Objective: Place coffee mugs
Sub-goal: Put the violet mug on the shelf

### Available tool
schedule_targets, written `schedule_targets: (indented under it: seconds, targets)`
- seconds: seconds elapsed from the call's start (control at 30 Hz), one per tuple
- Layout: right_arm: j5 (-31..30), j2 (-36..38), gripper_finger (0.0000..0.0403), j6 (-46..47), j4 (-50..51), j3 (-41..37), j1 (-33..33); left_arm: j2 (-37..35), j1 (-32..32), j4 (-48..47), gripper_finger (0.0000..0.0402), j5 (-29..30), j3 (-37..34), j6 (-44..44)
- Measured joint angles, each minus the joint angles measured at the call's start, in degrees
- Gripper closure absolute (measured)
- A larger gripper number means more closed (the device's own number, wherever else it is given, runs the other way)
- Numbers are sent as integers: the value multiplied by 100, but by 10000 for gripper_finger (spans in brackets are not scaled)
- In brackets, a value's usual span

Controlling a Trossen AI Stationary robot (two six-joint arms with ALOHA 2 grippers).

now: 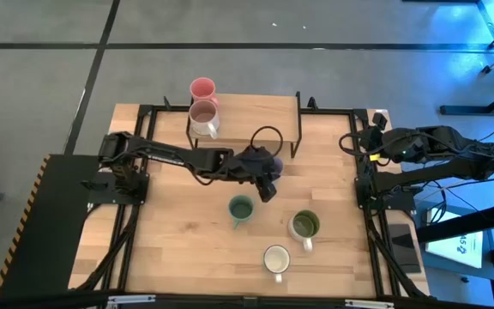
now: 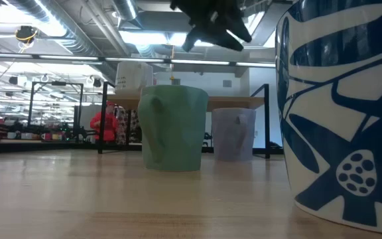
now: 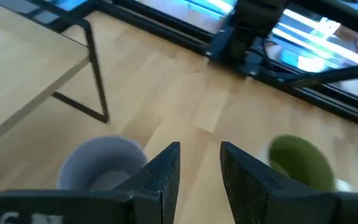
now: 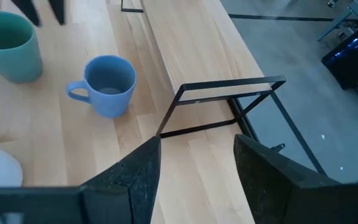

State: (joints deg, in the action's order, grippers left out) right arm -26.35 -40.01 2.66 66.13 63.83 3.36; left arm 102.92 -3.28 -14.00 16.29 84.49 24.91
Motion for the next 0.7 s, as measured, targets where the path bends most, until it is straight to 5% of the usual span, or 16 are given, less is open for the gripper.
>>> schedule_targets:
  seconds: [0.33, 0.5, 0.7]
  targets:
    - [-9, 0, 210, 52, 2, 0, 0, 166, 172, -797, 293, 703, 11, 195]
    - [236, -218, 210, 308, -9, -8, 0, 160, 296, -1691, 293, 214, 6, 1262]
    - [1178, -1106, 210, -526, -456, -244, 7, -321, 210, -1973, 293, -644, 1, 1353]
